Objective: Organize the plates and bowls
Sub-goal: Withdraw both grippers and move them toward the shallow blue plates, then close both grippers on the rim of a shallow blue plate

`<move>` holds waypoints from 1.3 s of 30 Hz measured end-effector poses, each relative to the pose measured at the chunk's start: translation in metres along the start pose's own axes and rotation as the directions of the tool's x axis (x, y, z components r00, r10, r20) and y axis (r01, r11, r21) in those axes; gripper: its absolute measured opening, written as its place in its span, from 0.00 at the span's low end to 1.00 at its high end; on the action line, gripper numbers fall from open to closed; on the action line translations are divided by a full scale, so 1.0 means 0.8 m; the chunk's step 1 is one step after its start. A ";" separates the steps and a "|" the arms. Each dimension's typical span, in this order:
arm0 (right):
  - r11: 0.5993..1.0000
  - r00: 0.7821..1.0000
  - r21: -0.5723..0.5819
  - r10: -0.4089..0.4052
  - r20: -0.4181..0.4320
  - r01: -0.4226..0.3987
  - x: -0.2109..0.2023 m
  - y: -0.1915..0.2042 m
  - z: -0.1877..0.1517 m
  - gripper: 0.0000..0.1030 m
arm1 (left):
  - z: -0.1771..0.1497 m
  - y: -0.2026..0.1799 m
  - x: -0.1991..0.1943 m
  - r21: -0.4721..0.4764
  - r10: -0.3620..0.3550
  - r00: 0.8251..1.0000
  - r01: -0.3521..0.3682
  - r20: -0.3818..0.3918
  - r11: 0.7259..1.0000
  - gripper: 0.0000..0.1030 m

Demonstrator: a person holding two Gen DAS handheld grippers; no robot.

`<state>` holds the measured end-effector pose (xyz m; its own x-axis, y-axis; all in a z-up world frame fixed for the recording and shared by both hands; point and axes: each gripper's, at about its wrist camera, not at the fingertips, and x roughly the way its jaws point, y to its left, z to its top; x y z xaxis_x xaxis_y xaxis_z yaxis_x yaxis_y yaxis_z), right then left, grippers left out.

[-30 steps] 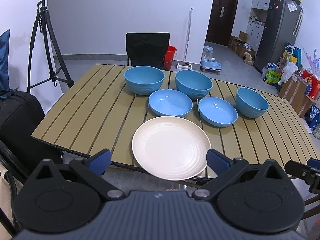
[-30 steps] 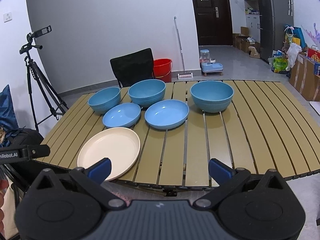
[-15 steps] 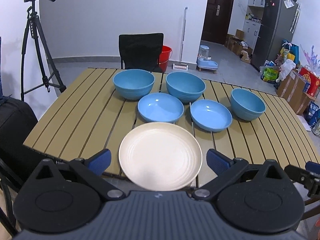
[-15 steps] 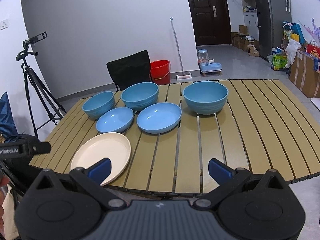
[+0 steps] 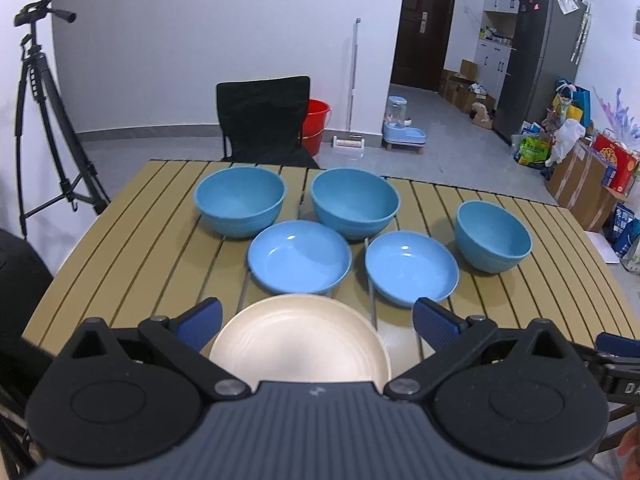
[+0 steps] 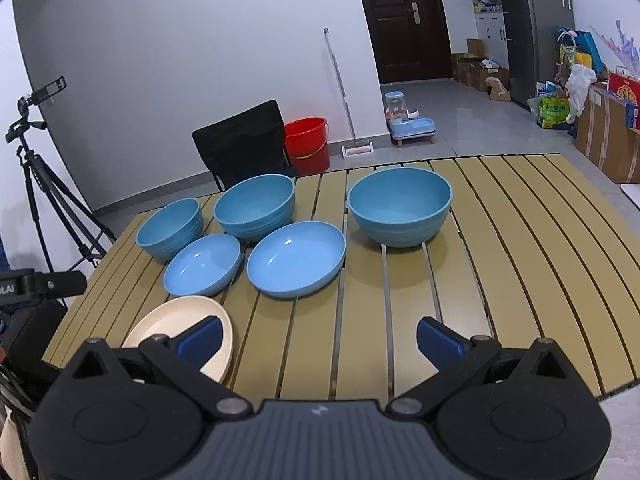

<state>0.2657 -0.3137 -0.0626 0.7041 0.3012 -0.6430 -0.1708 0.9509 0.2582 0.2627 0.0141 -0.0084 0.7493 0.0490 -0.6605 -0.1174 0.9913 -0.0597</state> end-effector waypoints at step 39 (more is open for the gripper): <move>0.997 0.989 0.080 0.003 -0.151 0.009 0.214 -0.045 0.060 1.00 | 0.084 -0.050 0.221 0.138 -0.004 0.994 0.019 -0.113 0.990 0.94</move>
<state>0.4256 -0.2995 -0.1470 0.5916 0.3113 -0.7437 -0.1085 0.9448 0.3091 0.4438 -0.0085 -0.0725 0.6714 0.0313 -0.7404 -0.0123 0.9994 0.0312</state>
